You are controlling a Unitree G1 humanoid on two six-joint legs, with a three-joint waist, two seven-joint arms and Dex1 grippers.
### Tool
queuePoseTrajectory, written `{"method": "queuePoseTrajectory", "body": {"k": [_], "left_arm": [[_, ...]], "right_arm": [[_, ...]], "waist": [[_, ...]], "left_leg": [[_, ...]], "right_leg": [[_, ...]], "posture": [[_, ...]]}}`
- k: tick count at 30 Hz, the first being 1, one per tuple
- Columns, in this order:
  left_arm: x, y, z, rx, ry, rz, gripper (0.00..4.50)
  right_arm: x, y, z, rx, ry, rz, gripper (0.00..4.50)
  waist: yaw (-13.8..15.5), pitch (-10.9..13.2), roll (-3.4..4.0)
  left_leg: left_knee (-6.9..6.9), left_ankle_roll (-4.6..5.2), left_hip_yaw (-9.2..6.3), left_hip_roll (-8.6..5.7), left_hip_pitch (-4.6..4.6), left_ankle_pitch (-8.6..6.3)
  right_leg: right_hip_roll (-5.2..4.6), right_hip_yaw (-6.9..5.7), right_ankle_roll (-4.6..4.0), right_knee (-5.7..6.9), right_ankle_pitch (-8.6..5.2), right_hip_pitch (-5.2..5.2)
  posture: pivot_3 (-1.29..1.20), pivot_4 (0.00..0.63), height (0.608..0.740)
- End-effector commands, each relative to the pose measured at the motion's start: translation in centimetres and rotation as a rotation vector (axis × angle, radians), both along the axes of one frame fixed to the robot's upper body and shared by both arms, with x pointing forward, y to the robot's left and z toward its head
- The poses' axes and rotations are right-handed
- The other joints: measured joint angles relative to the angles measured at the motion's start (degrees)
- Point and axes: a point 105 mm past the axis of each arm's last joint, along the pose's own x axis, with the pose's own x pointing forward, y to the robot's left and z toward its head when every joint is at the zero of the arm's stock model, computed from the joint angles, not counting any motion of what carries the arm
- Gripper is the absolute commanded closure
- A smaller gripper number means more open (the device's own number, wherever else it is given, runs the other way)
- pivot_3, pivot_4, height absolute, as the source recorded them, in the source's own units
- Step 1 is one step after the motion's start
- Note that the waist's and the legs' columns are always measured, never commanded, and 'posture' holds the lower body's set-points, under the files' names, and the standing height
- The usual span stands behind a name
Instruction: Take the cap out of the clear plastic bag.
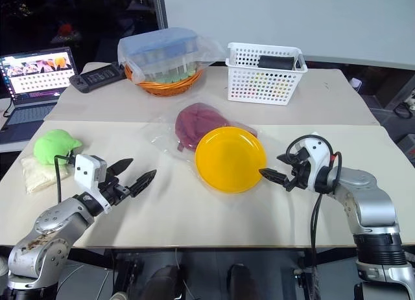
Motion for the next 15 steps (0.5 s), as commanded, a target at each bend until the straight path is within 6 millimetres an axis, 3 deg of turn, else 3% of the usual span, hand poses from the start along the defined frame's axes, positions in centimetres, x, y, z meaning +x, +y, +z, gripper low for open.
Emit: {"method": "queuePoseTrajectory", "body": {"k": [1,5,10,15], "left_arm": [[0.0,-0.3,1.9,-0.015,-0.050,-0.041,0.03],[0.5,-0.3,4.6,-0.103,-0.098,-0.097,0.03],[0.6,-1.1,5.2,-0.079,-0.104,-0.126,0.03],[0.7,-0.9,5.5,-0.124,-0.107,-0.081,0.03]], "right_arm": [[0.1,-0.3,2.0,0.039,-0.042,-0.026,0.00],[1.0,0.6,3.6,0.158,0.017,-0.010,0.00],[2.5,2.2,3.2,0.227,0.109,0.053,0.00],[5.4,1.6,1.8,0.257,0.190,-0.025,0.00]], "waist": [[0.00,0.00,0.00],[-0.05,0.01,-0.02],[-0.31,0.01,-0.03],[-0.15,0.01,-0.03]], "left_leg": [[0.00,0.00,0.00,0.00,0.00,0.00],[0.02,0.00,-0.01,0.00,-0.03,0.00],[0.01,0.07,-0.05,0.00,0.01,0.03],[-0.01,0.07,-0.05,-0.04,-0.06,0.02]], "right_leg": [[0.00,0.00,0.00,0.00,0.00,0.00],[0.00,0.00,0.00,0.03,0.02,-0.03],[0.05,0.00,-0.02,0.00,0.01,0.03],[0.03,0.00,-0.10,0.00,0.26,0.00]], "posture": [[0.00,0.150,0.730],[0.00,0.150,0.730],[0.00,0.150,0.730],[0.00,0.150,0.730]]}}
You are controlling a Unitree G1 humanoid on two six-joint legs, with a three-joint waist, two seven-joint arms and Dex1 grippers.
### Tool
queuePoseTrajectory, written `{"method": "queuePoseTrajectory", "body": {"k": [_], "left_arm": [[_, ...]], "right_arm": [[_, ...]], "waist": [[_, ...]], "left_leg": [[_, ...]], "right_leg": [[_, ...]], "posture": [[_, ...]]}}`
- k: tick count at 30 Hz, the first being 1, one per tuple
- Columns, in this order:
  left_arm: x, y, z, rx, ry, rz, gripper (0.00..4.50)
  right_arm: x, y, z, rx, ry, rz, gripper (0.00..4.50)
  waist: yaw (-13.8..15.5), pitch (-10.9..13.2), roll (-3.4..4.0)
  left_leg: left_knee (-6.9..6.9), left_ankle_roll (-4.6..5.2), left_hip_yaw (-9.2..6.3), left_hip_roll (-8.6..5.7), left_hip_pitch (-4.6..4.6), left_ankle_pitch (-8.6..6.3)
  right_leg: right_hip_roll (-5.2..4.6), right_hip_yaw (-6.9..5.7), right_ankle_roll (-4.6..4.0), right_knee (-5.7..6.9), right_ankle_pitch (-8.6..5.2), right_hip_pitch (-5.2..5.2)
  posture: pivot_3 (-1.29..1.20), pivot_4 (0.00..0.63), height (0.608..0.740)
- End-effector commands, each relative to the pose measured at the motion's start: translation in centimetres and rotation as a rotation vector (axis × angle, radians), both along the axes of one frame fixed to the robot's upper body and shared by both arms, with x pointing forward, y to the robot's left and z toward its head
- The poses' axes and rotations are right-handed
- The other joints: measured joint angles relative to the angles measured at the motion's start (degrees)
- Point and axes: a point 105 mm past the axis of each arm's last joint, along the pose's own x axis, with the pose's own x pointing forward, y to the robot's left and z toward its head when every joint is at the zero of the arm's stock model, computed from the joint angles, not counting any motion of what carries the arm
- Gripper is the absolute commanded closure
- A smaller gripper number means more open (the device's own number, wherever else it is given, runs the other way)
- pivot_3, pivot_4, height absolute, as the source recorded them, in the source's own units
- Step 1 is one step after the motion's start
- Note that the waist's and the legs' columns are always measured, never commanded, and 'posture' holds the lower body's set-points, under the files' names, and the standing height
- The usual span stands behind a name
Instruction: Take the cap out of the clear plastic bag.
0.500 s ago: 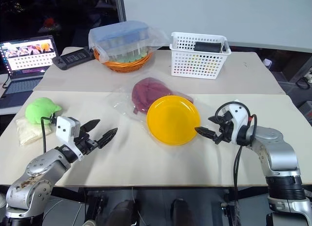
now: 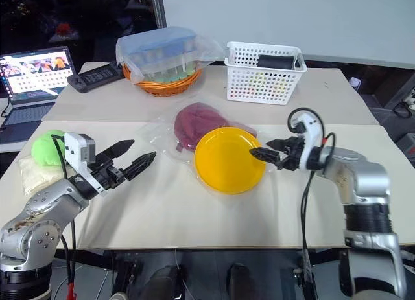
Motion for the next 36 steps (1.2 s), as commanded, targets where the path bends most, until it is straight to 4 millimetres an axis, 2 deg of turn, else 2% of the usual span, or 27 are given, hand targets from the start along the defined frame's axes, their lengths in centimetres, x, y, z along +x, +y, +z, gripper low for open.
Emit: {"method": "queuePoseTrajectory", "body": {"k": [1,5,12,15,18,22,25,29,36], "left_arm": [[-0.3,0.0,1.6,-0.057,-0.048,0.028,0.03],[-0.6,0.4,1.6,-0.069,-0.047,0.049,0.03],[-1.1,0.6,1.1,-0.073,-0.033,0.074,0.03],[-1.2,0.4,0.8,-0.066,-0.027,0.071,0.03],[-1.0,0.4,0.7,-0.061,-0.025,0.076,0.03],[-0.9,0.3,0.6,-0.047,-0.021,0.073,0.00],[-0.9,0.2,0.5,-0.046,-0.019,0.070,0.00],[-0.7,0.1,0.3,-0.044,-0.015,0.065,0.00],[-0.4,-0.1,0.1,-0.034,-0.011,0.056,0.00]], "right_arm": [[1.8,-1.2,0.5,0.025,0.009,-0.058,0.00],[3.3,-2.2,0.2,0.043,0.025,-0.106,0.00],[4.2,-2.9,2.3,0.096,-0.012,-0.103,0.00],[4.1,-2.7,1.5,0.075,0.023,-0.081,0.00],[3.1,-1.6,-0.4,0.061,0.102,-0.011,0.00],[2.5,-1.2,-1.5,0.055,0.136,0.008,1.05],[2.4,-1.1,-1.5,0.087,0.144,0.005,2.14],[2.3,-1.2,-1.3,0.108,0.142,-0.006,3.37],[1.9,-1.0,-0.6,0.149,0.140,0.014,3.37]], "waist": [[0.15,0.00,0.00],[0.14,0.01,-0.01],[-0.03,0.01,-0.01],[-0.03,0.01,0.00],[0.00,0.00,0.00],[0.05,0.01,0.00],[0.03,0.01,0.00],[-0.03,0.01,0.00],[0.00,0.01,0.00]], "left_leg": [[0.01,0.00,0.00,-0.01,-0.01,0.00],[0.04,0.00,0.00,-0.03,-0.03,0.00],[0.03,0.00,0.00,-0.02,-0.04,0.00],[0.03,0.00,0.00,-0.01,-0.01,0.00],[0.03,0.00,0.00,-0.01,-0.01,0.00],[0.03,0.00,0.00,-0.02,-0.03,0.00],[0.04,0.00,0.01,-0.02,-0.03,0.00],[0.04,0.00,0.00,-0.01,-0.02,0.00],[0.04,-0.01,0.01,-0.01,-0.02,0.00]], "right_leg": [[-0.01,0.00,-0.01,0.00,0.00,0.00],[-0.01,0.00,0.13,-0.01,0.09,0.00],[-0.01,0.00,0.20,-0.01,0.13,0.00],[0.00,0.00,0.20,0.00,0.14,0.00],[0.00,0.00,0.20,0.00,0.14,0.00],[0.00,0.00,0.21,0.00,0.14,0.00],[-0.01,0.00,0.22,0.01,0.16,0.00],[0.00,0.00,0.22,0.01,0.16,0.00],[0.00,0.00,0.22,0.01,0.16,-0.01]], "posture": [[0.00,0.150,0.730],[0.00,0.150,0.730],[0.00,0.150,0.730],[0.00,0.150,0.730],[0.00,0.150,0.730],[0.00,0.150,0.730],[0.00,0.150,0.730],[0.00,0.150,0.730],[0.00,0.150,0.730]]}}
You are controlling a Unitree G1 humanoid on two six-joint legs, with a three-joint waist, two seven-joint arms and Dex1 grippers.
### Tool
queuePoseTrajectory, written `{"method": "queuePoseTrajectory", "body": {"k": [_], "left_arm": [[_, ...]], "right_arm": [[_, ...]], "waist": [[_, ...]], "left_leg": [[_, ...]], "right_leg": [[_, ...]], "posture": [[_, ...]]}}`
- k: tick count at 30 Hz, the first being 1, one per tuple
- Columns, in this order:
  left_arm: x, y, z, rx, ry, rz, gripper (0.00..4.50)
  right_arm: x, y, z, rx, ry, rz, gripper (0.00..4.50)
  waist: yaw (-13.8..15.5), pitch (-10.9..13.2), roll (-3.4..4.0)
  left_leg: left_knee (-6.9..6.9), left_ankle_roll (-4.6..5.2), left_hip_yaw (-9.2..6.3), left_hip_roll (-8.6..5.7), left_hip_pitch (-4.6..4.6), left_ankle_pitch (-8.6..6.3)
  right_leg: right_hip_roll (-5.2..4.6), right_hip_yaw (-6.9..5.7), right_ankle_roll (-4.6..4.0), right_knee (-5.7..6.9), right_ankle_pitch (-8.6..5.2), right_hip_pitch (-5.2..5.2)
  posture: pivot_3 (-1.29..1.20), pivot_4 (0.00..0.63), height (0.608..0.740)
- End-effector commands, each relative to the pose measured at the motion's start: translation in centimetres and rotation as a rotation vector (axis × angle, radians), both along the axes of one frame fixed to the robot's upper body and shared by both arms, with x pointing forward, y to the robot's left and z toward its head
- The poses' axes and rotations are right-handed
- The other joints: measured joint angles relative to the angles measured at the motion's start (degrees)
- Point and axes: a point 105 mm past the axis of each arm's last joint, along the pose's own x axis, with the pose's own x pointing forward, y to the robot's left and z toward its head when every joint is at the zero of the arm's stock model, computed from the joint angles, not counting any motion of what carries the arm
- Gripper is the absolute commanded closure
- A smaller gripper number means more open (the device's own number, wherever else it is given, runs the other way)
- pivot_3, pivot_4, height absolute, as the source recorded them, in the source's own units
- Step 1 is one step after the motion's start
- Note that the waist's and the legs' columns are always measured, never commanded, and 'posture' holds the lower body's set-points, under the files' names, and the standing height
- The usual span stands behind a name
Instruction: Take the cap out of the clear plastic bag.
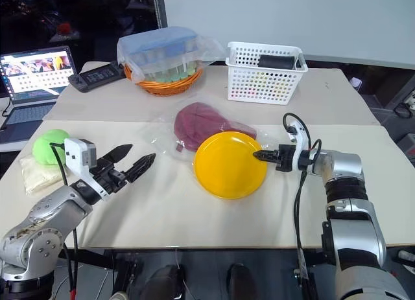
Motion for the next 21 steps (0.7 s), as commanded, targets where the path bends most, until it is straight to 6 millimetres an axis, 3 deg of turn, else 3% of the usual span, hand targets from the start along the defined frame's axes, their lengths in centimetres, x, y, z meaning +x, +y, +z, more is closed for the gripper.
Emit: {"method": "queuePoseTrajectory", "body": {"k": [1,4,10,12,15,17,21], "left_arm": [[0.1,-0.1,0.7,0.015,-0.039,-0.008,0.00],[0.1,-0.2,0.7,0.017,-0.038,-0.010,0.00],[0.0,-0.4,0.5,0.015,-0.031,-0.017,0.00],[0.0,-0.4,0.4,0.015,-0.028,-0.015,0.00],[-0.1,-0.4,0.3,0.015,-0.026,-0.014,0.00],[-0.1,-0.4,0.3,0.014,-0.025,-0.014,0.00],[-0.1,-0.6,0.2,0.012,-0.021,-0.015,0.00]], "right_arm": [[-0.2,0.3,1.7,0.043,-0.053,0.028,3.64],[-0.2,0.3,1.6,0.040,-0.049,0.022,4.41],[0.0,-0.4,2.1,0.028,-0.064,-0.016,4.47],[0.6,-1.4,3.6,0.061,-0.103,-0.067,4.47],[2.0,-4.0,5.5,0.072,-0.169,-0.217,4.47],[3.4,-6.9,6.7,0.070,-0.214,-0.417,4.47],[3.9,-14.9,8.3,0.135,-0.235,-0.940,4.47]], "waist": [[-0.02,0.00,0.00],[-0.03,0.00,0.00],[0.04,0.00,0.00],[0.05,0.00,0.00],[0.04,0.00,0.00],[0.03,0.01,0.00],[0.26,0.02,-0.02]], "left_leg": [[0.00,0.00,0.00,0.00,0.00,0.00],[0.00,0.00,0.00,0.00,0.00,0.00],[0.00,0.00,0.00,0.00,0.00,0.00],[0.00,0.00,0.00,0.00,0.00,0.00],[0.00,0.00,0.00,-0.01,0.00,0.00],[0.00,0.00,0.01,-0.02,-0.02,0.00],[-0.01,0.00,0.00,-0.04,-0.04,0.00]], "right_leg": [[0.01,0.00,0.00,0.00,0.00,0.00],[0.01,0.00,0.00,0.00,0.00,0.00],[0.00,0.00,0.00,0.00,0.00,0.00],[0.00,0.00,0.00,0.00,0.00,0.00],[-0.01,0.00,0.00,0.00,0.00,0.00],[-0.02,0.00,-0.01,-0.01,0.00,-0.02],[-0.03,0.00,-0.13,-0.04,-0.07,-0.02]], "posture": [[0.00,0.150,0.730],[0.00,0.150,0.730],[0.00,0.150,0.730],[0.00,0.150,0.730],[0.00,0.150,0.730],[0.00,0.150,0.730],[0.00,0.150,0.730]]}}
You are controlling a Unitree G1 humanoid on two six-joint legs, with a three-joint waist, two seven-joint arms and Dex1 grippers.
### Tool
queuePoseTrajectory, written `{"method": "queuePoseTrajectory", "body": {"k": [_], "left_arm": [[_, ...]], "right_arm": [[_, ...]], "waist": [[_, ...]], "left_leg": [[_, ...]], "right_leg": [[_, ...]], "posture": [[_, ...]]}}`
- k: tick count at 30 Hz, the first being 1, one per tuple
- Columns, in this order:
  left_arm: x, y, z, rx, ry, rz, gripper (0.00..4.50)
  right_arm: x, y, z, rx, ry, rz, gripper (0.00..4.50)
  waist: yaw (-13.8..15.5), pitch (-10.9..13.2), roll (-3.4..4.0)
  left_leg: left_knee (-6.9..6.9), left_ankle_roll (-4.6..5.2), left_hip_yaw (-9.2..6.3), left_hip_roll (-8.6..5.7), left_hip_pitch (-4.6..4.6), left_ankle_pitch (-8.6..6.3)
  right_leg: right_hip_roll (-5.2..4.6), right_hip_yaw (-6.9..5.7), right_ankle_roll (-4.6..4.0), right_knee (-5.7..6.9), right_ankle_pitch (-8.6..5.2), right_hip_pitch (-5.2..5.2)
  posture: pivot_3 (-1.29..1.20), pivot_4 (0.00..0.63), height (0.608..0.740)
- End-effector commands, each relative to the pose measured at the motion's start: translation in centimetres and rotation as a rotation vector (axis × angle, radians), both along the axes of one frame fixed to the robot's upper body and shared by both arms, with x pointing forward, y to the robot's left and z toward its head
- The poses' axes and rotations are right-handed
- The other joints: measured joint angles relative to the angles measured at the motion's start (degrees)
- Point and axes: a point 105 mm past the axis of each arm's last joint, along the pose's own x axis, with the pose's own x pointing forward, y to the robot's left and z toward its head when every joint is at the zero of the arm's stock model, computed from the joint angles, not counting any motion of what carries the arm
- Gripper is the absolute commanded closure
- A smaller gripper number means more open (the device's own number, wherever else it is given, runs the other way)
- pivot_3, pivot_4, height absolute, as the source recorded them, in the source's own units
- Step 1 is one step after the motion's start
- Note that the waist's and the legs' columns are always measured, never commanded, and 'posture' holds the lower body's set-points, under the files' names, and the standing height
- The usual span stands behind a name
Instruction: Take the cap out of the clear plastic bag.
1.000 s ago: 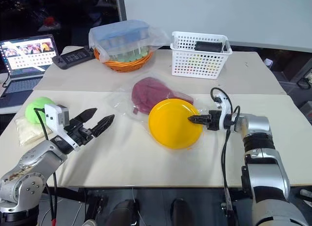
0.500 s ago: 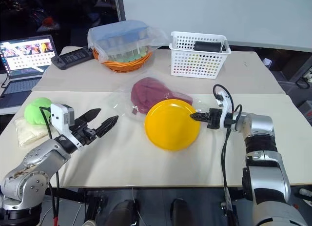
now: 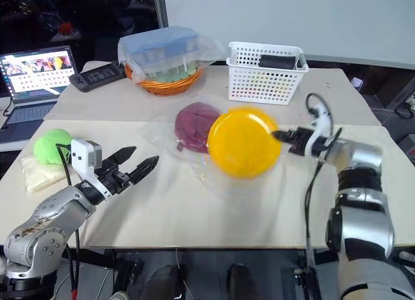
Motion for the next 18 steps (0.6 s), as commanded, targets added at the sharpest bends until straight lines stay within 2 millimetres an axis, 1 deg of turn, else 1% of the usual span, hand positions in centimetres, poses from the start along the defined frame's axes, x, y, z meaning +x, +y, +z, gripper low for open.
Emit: {"method": "queuePoseTrajectory", "body": {"k": [1,2,3,4,5,8,11,14,17,18], "left_arm": [[-0.3,-0.4,0.8,0.004,-0.041,-0.007,0.00],[-0.3,-0.4,0.8,0.003,-0.040,-0.008,0.00],[-0.3,-0.5,0.7,0.004,-0.040,-0.008,0.00],[-0.3,-0.6,0.6,0.006,-0.038,-0.011,0.00],[-0.3,-0.6,0.6,0.009,-0.037,-0.012,0.00],[0.0,-1.0,0.6,0.013,-0.039,-0.017,0.00],[0.0,-1.2,0.7,0.011,-0.043,-0.022,0.00],[0.0,-1.4,0.6,0.013,-0.042,-0.033,0.00],[0.1,-1.3,0.6,0.017,-0.040,-0.036,0.00],[0.1,-1.3,0.6,0.017,-0.041,-0.037,0.00]], "right_arm": [[-0.6,-7.2,2.0,0.054,-0.061,-0.428,4.47],[-1.1,-8.6,1.8,0.073,-0.051,-0.521,4.47],[-1.5,-9.6,1.6,0.091,-0.042,-0.583,4.47],[-2.0,-10.6,0.8,0.116,-0.014,-0.657,4.47],[-2.4,-11.2,0.3,0.133,0.007,-0.702,4.47],[-4.2,-13.4,-2.4,0.184,0.085,-0.866,4.47],[-5.4,-14.7,-3.7,0.230,0.107,-0.963,4.47],[-6.1,-15.4,-4.1,0.292,0.082,-1.012,4.47],[-7.5,-16.8,-4.9,0.322,0.073,-1.093,4.47],[-7.6,-17.0,-4.8,0.339,0.059,-1.100,4.12]], "waist": [[0.23,0.01,-0.01],[0.23,0.01,-0.02],[0.19,0.01,-0.01],[-0.02,0.00,-0.01],[-0.13,0.01,-0.01],[-0.72,0.01,-0.01],[-0.78,0.00,0.01],[-1.11,0.00,0.07],[-1.13,0.00,0.06],[-1.13,0.00,0.07]], "left_leg": [[0.00,0.00,-0.02,0.00,-0.01,0.00],[-0.01,0.00,-0.02,-0.01,-0.04,0.00],[-0.02,0.00,-0.01,-0.02,-0.09,-0.01],[-0.02,0.00,-0.01,-0.01,-0.11,-0.02],[-0.02,0.01,0.01,-0.02,-0.15,-0.02],[-0.03,0.02,0.02,-0.02,-0.16,-0.03],[-0.03,0.03,-0.01,-0.02,-0.15,-0.03],[-0.03,0.04,0.01,-0.04,-0.11,-0.02],[-0.03,0.03,-0.06,-0.04,-0.04,-0.02],[-0.03,0.04,-0.05,-0.06,-0.05,-0.02]], "right_leg": [[0.00,-0.01,-0.08,-0.02,-0.05,0.01],[-0.01,-0.02,-0.14,-0.07,-0.10,0.01],[-0.02,-0.01,-0.13,-0.15,-0.10,0.01],[-0.02,-0.01,-0.11,-0.19,-0.08,0.01],[-0.02,0.01,0.10,-0.27,0.04,0.02],[-0.01,0.06,0.24,-0.40,0.16,0.06],[0.00,0.06,0.29,-0.45,0.19,0.12],[0.01,0.12,0.34,-0.58,0.25,0.21],[0.03,0.11,0.36,-0.74,0.25,0.40],[0.02,0.12,0.36,-0.76,0.25,0.39]], "posture": [[0.00,0.150,0.730],[0.00,0.150,0.730],[0.00,0.150,0.730],[0.00,0.150,0.730],[0.00,0.150,0.730],[0.00,0.150,0.730],[0.00,0.150,0.730],[0.00,0.150,0.730],[0.00,0.150,0.730],[0.00,0.150,0.730]]}}
